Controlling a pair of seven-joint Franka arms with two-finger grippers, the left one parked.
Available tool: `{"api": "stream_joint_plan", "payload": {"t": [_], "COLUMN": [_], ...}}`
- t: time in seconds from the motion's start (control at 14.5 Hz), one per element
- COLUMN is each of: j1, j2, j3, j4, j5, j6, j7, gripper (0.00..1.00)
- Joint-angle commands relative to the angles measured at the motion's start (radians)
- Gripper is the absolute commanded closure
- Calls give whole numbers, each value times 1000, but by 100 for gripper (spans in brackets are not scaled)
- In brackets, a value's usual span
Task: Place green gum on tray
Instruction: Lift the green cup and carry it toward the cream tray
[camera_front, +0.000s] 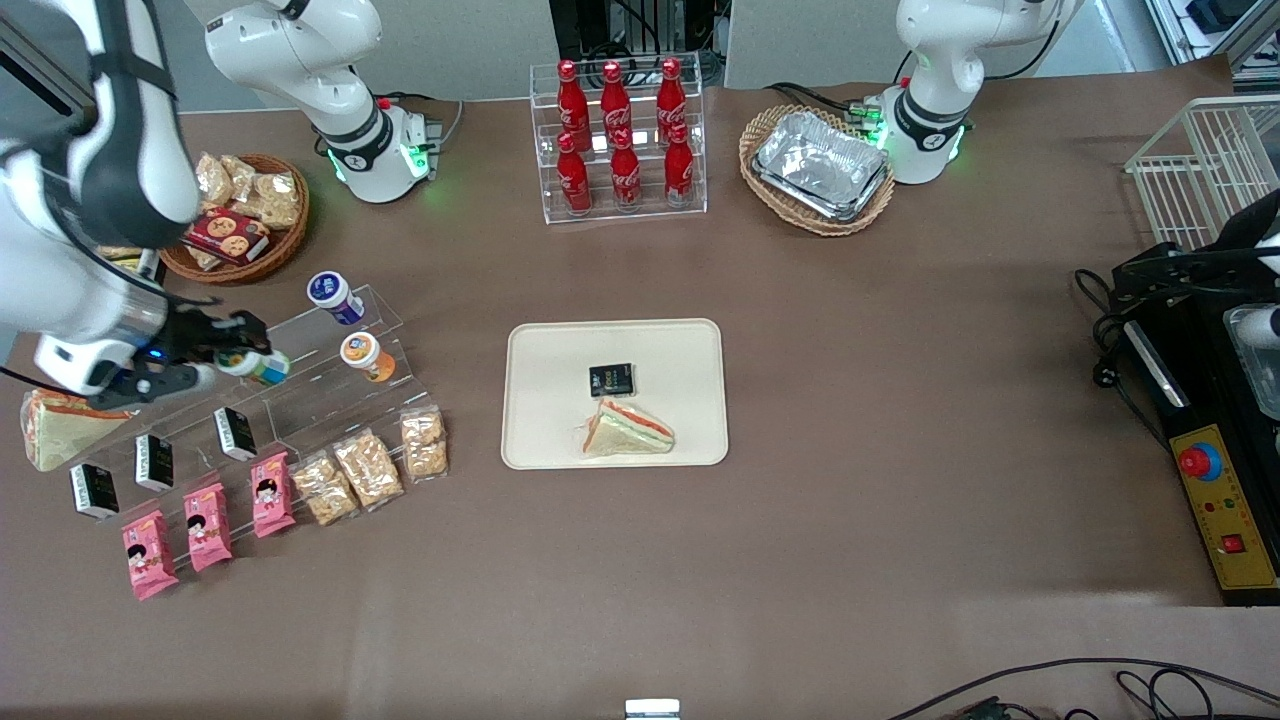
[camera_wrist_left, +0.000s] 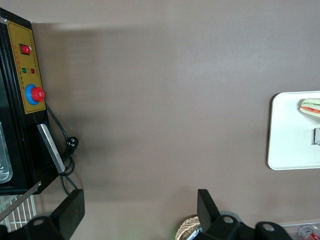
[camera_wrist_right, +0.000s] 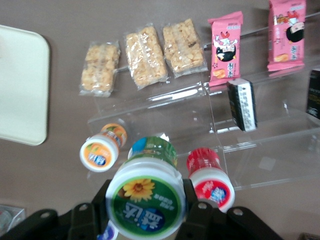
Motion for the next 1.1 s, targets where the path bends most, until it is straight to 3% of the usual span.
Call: {"api": "stream_joint_plan", "payload": {"t": [0.0,0.34,0.62,0.83,1.03], "j1": [-3,8,43,124,227], "j2": [17,28,26,63,115], "j3": [-13,-3,98,197,204], "j4": [181,333,327,321,263], "j5": [17,64,103,104,104], "j6": [-175,-324,-326,-252,-122], "j7": [-15,42,303,581,695], "gripper": [84,84,84,84,84]}}
